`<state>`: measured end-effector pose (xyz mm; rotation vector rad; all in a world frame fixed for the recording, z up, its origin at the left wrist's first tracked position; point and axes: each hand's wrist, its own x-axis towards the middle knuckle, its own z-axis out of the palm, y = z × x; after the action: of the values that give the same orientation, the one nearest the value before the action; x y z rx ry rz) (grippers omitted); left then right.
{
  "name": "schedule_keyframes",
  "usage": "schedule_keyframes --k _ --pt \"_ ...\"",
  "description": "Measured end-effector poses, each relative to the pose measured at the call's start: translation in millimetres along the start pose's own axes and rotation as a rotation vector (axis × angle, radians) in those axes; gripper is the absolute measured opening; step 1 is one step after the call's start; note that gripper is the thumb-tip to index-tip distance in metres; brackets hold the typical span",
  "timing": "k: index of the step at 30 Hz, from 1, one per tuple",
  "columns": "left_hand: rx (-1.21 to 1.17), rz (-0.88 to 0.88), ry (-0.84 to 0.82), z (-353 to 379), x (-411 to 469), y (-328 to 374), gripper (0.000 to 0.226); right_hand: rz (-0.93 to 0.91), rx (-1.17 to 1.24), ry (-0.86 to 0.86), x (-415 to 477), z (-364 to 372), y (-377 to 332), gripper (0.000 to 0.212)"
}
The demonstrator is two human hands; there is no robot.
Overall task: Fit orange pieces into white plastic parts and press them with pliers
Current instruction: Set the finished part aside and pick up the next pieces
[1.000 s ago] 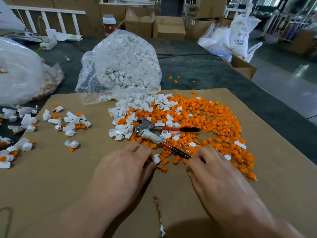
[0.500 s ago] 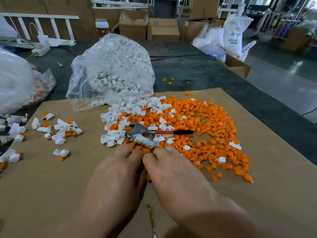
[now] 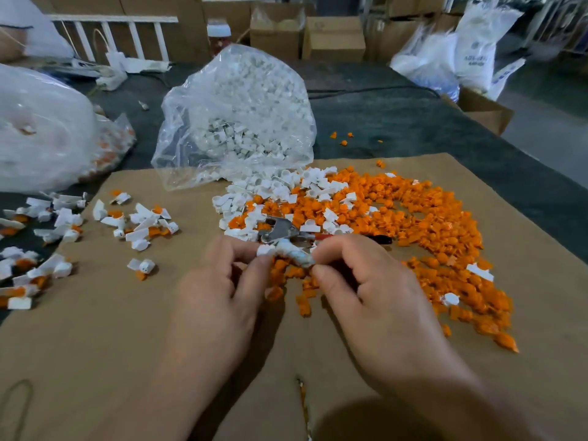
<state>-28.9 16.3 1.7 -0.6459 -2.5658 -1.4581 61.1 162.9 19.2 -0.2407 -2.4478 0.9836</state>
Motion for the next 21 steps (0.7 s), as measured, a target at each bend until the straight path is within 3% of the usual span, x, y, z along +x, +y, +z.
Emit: schedule_keyframes --k 4,7,9,11,14,21 --pt "-0.465 -0.283 0.067 -5 5 2 0.011 0.24 0.537 -0.093 4 -8 2 0.012" --pt "-0.81 -0.353 0.017 -10 8 3 0.013 0.442 1.095 -0.222 8 -7 4 0.021" --pt "-0.897 -0.39 -0.041 -13 9 -2 0.031 0.545 1.32 -0.315 10 -6 4 0.026" --pt "-0.89 -0.439 -0.109 -17 10 -6 0.046 0.611 1.435 -0.388 10 -6 4 0.029" --pt "-0.817 -0.48 -0.24 -20 8 -8 0.043 0.665 1.522 -0.449 9 -7 5 0.029" --pt "-0.324 -0.258 -0.236 -18 3 -5 0.041 0.716 1.549 -0.461 9 -9 2 0.025"
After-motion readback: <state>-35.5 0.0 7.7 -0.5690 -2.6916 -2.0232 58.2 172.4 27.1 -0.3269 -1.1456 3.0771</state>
